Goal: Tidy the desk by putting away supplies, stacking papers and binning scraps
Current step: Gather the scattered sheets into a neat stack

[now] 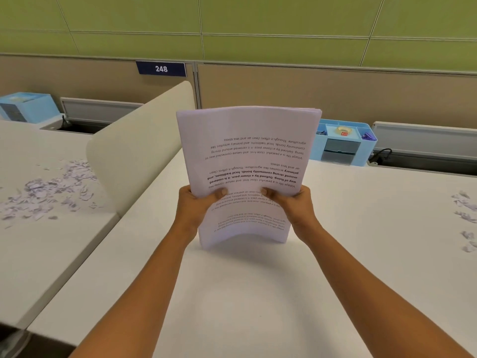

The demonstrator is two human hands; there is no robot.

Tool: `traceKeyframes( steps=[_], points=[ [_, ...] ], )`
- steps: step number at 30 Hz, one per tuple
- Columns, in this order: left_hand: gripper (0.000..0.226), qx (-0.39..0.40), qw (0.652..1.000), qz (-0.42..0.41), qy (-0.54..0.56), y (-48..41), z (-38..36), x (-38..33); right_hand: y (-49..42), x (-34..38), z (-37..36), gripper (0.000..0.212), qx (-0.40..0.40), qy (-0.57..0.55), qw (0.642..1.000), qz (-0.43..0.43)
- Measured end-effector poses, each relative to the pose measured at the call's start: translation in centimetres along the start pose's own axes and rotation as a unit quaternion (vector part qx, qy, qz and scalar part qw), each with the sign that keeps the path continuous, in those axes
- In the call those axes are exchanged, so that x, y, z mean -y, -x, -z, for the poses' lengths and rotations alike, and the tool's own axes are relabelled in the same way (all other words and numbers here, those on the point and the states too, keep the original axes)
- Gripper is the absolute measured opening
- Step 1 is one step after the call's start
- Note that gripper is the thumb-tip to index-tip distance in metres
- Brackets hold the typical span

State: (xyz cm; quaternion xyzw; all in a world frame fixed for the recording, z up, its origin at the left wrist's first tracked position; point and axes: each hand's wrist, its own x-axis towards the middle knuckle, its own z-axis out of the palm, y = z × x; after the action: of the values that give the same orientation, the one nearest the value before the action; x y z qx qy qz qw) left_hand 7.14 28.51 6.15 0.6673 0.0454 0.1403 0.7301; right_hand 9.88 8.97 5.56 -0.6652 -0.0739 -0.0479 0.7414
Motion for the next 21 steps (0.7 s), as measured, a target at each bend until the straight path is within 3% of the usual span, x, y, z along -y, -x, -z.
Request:
traceKeyframes(
  steps=[11, 17, 21],
  points=[
    [0.024, 0.014, 1.0, -0.009, 0.007, -0.2, 0.2, 1.0, -0.2, -0.3, 0.5, 0.028, 0.029, 0.01, 1.0, 0.005],
    [0.01, 0.005, 0.999, 0.031, -0.016, 0.7, 0.3, 2.7, 1.9, -4.4, 1.9, 0.029, 0.072, 0.054, 0.994, -0.067],
    [0.012, -0.003, 0.999, 0.023, 0.04, 0.6, 0.5, 2.7, 2.3, -5.2, 3.3, 0.021, 0.075, 0.048, 0.991, -0.1]
  ],
)
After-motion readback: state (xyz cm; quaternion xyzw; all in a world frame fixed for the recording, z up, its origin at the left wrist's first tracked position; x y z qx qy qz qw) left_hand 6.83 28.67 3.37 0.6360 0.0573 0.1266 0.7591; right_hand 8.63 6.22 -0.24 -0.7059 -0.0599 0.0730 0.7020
